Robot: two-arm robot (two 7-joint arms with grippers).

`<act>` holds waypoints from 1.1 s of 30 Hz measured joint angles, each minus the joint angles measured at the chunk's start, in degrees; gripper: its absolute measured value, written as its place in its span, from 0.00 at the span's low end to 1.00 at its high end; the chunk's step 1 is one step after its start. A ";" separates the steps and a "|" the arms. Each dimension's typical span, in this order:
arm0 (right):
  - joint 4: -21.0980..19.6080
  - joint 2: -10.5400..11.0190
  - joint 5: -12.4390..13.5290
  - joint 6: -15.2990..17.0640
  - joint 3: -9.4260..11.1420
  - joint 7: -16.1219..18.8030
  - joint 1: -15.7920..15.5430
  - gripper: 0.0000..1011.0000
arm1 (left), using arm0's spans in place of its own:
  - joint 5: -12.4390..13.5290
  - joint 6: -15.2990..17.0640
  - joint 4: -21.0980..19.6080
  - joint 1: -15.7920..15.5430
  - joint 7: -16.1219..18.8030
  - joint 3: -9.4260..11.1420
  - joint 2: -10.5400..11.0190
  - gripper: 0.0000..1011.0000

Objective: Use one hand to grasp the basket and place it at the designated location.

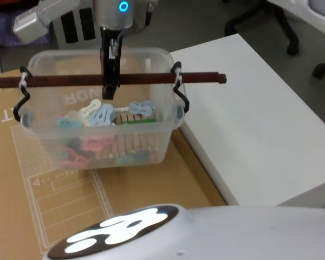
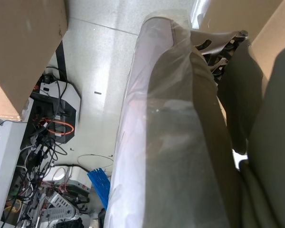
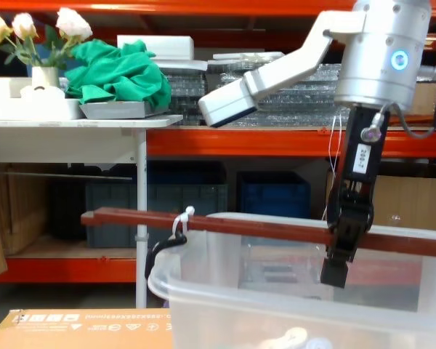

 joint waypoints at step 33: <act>-5.53 5.78 -0.76 4.47 2.24 0.16 3.88 0.00 | 0.00 0.00 -0.01 0.00 0.00 0.00 0.00 0.00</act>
